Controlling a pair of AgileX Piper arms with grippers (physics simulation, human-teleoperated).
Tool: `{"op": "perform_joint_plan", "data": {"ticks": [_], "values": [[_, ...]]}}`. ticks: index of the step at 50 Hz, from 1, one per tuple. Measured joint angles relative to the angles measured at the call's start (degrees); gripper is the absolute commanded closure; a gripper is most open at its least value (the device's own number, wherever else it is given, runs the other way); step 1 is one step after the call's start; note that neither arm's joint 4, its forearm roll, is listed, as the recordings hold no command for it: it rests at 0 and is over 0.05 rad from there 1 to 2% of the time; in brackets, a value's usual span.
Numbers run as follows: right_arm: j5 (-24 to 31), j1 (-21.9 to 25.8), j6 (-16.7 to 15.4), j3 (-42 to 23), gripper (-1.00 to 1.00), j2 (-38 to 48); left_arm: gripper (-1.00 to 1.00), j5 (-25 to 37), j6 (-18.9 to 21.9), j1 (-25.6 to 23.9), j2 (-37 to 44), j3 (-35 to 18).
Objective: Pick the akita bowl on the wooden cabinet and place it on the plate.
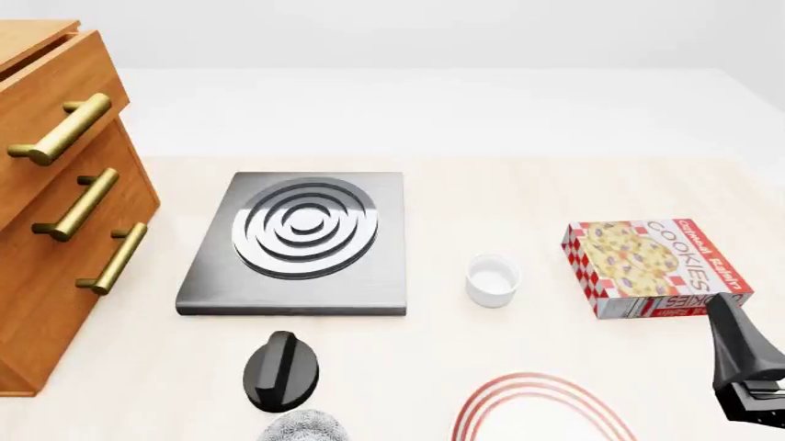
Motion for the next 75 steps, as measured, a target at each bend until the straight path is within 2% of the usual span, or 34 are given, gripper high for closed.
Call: {"op": "perform_joint_plan", "data": {"ticks": [30, 50, 75], "values": [[0.0, 0.01, 0.0, 0.0, -1.0, 0.0, -1.0, -0.71, -0.05, -1.37, 4.1, -0.85], [0.0, 0.0, 0.0, 0.0, -1.0, 0.0, -1.0, 1.43, -2.12, -2.51, 8.26, -3.91], [0.0, 0.0, 0.0, 0.0, -1.0, 0.0, -1.0, 1.74, -3.66, -2.7, 10.55, -3.92]]}}
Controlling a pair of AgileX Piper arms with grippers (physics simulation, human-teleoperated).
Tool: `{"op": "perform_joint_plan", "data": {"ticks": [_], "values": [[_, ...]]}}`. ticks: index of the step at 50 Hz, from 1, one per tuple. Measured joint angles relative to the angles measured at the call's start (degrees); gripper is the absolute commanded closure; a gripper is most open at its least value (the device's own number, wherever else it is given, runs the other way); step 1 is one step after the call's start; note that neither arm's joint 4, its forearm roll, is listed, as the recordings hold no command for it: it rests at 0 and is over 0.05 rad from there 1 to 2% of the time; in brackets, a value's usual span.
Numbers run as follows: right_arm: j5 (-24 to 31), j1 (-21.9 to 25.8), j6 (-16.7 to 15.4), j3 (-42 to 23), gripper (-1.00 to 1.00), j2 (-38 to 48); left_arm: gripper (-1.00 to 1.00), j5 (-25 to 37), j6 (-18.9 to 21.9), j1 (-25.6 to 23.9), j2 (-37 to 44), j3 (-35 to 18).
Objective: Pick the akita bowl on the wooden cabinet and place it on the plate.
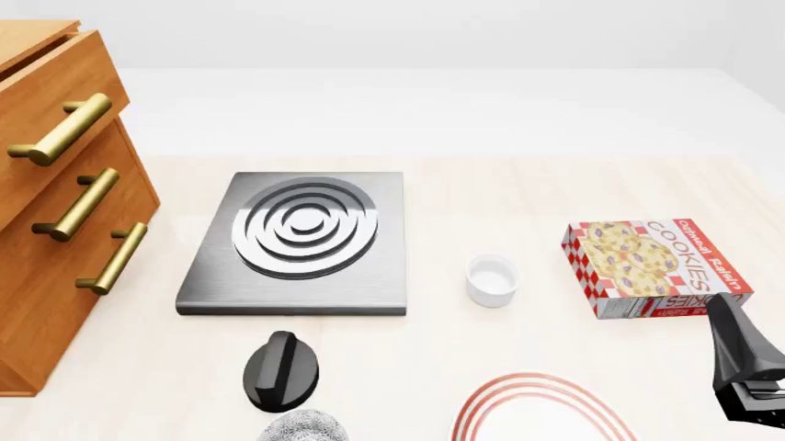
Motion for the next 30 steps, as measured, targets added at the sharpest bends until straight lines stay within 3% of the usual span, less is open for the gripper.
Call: {"op": "perform_joint_plan", "data": {"ticks": [30], "values": [[0.0, 0.0, 0.0, 0.0, -1.0, 0.0, -1.0, -1.98, -0.11, -1.16, 2.82, 1.29]]}}
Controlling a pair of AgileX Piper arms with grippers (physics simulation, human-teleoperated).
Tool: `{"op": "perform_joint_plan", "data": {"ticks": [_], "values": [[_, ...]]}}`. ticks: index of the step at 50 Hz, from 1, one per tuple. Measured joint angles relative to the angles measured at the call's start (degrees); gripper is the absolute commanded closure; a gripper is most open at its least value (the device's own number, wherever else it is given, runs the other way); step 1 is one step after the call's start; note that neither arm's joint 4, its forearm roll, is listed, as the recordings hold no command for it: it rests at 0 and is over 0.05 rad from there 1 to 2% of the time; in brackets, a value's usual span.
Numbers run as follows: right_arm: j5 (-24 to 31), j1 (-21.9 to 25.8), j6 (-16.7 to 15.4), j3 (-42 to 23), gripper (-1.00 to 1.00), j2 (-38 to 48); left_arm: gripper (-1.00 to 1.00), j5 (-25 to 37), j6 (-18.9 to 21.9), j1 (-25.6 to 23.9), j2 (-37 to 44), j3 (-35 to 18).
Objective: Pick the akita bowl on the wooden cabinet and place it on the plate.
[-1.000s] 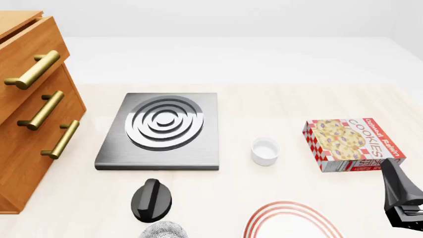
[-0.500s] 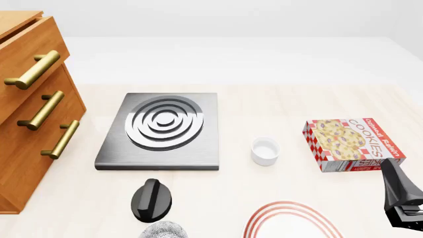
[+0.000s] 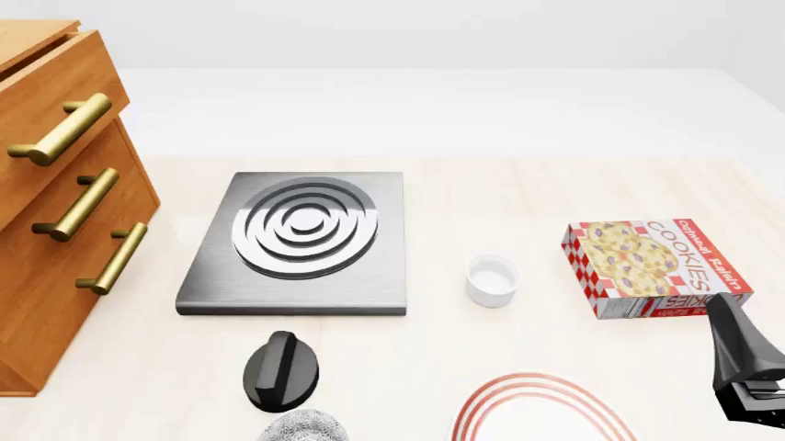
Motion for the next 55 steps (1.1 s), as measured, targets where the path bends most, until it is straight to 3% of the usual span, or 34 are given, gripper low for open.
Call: {"op": "perform_joint_plan", "data": {"ticks": [15, 16, 36, 55], "values": [[0.0, 0.0, 0.0, 0.0, -1.0, 0.0, -1.0, -0.89, 0.08, -1.1, 0.87, 1.0], [0.0, 0.0, 0.0, 0.0, -1.0, 0.0, 1.0, -0.94, 0.19, -0.99, 0.81, 1.02], [0.0, 0.0, 0.0, 0.0, -1.0, 0.0, 1.0, -4.47, -1.61, 3.46, -4.56, 3.08], [0.0, 0.0, 0.0, 0.0, -1.0, 0.0, 1.0, -3.49, -4.08, -0.68, -9.81, 2.84]]}}
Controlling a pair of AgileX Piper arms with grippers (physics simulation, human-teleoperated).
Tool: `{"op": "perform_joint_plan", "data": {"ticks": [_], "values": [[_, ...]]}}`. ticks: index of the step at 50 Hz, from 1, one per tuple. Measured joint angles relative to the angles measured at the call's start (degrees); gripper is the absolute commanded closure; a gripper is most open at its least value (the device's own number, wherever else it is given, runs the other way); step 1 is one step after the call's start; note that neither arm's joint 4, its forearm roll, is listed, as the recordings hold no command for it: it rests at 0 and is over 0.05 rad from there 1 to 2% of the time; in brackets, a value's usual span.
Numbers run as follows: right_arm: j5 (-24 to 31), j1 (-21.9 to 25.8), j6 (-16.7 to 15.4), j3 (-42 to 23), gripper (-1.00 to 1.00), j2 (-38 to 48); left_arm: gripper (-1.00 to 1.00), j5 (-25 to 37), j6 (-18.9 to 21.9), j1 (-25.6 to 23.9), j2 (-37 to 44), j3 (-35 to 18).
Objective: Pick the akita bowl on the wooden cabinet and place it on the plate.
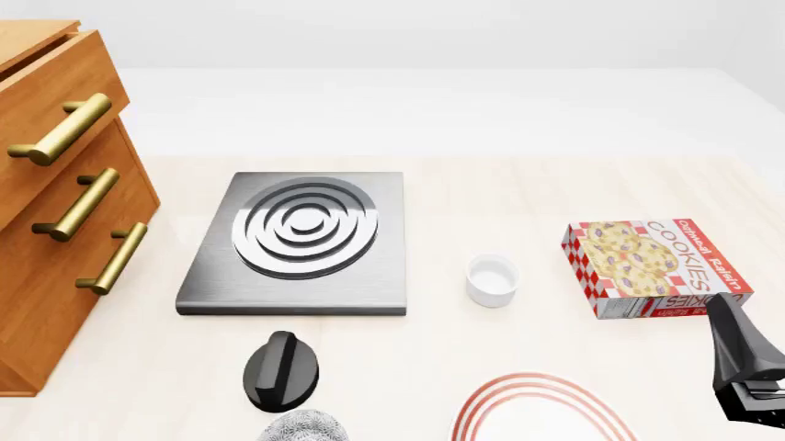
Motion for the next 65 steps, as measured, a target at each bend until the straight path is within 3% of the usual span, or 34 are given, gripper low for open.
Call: {"op": "perform_joint_plan", "data": {"ticks": [33, 65], "values": [[0.0, 0.0, 0.0, 0.0, -1.0, 0.0, 1.0, 4.35, -5.01, -9.18, -5.94, -1.36], [0.0, 0.0, 0.0, 0.0, -1.0, 0.0, 1.0, 5.3, -5.37, -22.1, -6.75, -1.86]]}}
